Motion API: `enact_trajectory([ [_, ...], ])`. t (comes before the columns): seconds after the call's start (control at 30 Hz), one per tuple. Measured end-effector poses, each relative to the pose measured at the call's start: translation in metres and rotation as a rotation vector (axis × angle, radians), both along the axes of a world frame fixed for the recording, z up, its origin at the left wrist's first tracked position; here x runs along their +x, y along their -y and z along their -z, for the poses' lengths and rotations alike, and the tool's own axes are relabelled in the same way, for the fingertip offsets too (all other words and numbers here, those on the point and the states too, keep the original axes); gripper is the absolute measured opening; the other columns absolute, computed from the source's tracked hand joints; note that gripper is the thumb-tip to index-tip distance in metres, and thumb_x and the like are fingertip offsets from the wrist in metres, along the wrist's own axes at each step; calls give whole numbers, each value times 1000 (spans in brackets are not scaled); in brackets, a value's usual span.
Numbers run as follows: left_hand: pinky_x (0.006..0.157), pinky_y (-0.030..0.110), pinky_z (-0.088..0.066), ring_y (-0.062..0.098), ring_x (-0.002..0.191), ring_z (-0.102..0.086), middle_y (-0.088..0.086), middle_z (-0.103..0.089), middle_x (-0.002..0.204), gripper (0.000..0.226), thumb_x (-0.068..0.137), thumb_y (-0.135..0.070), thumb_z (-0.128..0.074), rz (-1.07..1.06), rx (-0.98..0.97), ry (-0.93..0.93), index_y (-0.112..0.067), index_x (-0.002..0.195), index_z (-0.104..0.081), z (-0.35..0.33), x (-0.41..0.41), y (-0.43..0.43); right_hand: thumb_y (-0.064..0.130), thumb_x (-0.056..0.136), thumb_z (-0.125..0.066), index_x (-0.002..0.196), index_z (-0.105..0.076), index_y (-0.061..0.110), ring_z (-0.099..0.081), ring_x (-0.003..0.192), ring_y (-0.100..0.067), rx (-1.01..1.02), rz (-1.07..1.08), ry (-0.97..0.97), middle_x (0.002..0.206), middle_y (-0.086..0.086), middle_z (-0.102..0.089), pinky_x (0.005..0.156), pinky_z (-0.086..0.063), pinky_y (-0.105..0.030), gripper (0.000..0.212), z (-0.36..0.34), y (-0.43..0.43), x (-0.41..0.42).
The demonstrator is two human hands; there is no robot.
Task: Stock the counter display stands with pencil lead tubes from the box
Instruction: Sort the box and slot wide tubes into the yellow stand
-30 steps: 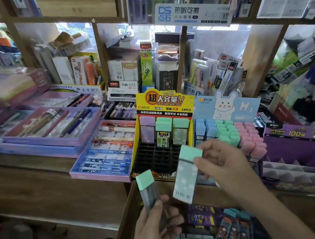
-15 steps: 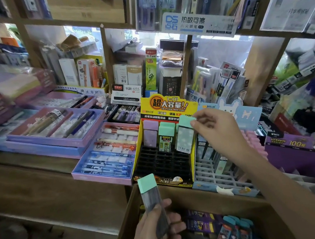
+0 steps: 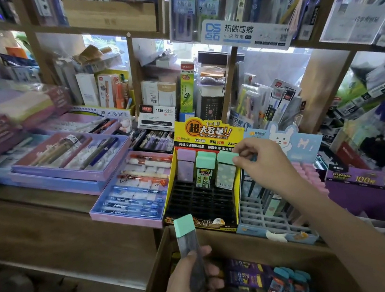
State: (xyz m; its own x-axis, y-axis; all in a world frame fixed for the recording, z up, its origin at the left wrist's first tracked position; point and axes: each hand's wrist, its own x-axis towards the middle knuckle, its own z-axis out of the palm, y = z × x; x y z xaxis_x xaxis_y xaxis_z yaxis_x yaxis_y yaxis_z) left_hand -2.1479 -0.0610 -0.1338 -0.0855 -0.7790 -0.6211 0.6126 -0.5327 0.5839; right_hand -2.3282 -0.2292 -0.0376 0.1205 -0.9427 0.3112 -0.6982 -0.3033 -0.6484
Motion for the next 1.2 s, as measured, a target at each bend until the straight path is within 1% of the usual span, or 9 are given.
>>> enact_trajectory([
  [0.17,47,25,-34,26,48,-50,16,-57,59,47,104,-36,-34,-5,0,-39,0,109,-64,-2,-2,2,12,91,-74,91,-69,25,-65,83,-14,6,-7,-24,88,2,-69,70,-45,-15,14,-1,1,-2],
  [0.33,39,24,-35,26,46,-49,16,-55,60,51,102,-39,-36,-40,2,-69,2,110,-65,-1,-4,1,10,91,-75,96,-73,16,-62,77,-12,-53,7,-21,85,-2,-70,64,-40,-2,8,1,1,0],
  [0.5,36,24,-36,26,46,-48,17,-55,60,52,102,-40,-37,-45,18,-98,2,110,-65,-1,-2,1,12,91,-74,96,-72,19,-65,81,-11,-19,20,-42,86,1,-71,63,-39,-2,9,-1,2,0],
  [0.67,38,24,-37,27,50,-47,18,-55,60,54,103,-41,-33,-21,32,-104,3,109,-64,-4,-2,3,13,90,-76,95,-75,18,-68,82,-13,-16,14,-88,81,4,-72,69,-45,-12,7,-2,1,0],
  [0.77,40,24,-38,27,51,-48,19,-54,61,58,103,-43,-31,-3,35,-116,5,108,-63,-6,0,5,18,90,-77,98,-77,18,-65,87,-19,-33,4,-177,86,2,-72,89,-52,-34,8,1,2,2],
  [0.87,45,25,-36,28,52,-47,20,-54,62,60,102,-43,-30,12,34,-119,6,106,-64,-8,3,5,29,95,-71,106,-78,22,-55,107,-25,-145,48,-462,102,0,-69,98,-36,-39,15,6,4,5],
  [1.03,55,31,-28,27,57,-44,18,-52,61,54,102,-38,-33,-30,40,-148,6,104,-65,-8,0,4,34,99,-64,117,-75,24,-44,110,-24,-232,38,-673,105,1,-58,94,-27,-38,24,7,0,7],
  [1.1,57,33,-28,28,59,-44,18,-51,60,52,103,-37,-34,-54,40,-154,5,104,-65,-8,-2,5,31,97,-66,131,-68,25,-46,113,-22,-203,16,-597,110,2,-57,98,-27,-37,34,7,-5,5],
  [1.2,58,35,-31,29,61,-45,17,-51,61,47,104,-35,-36,-99,64,-159,3,104,-64,-6,-5,9,19,93,-72,126,-70,24,-54,99,-6,-170,-23,-116,101,11,-61,96,-39,-23,33,7,-32,-2],
])
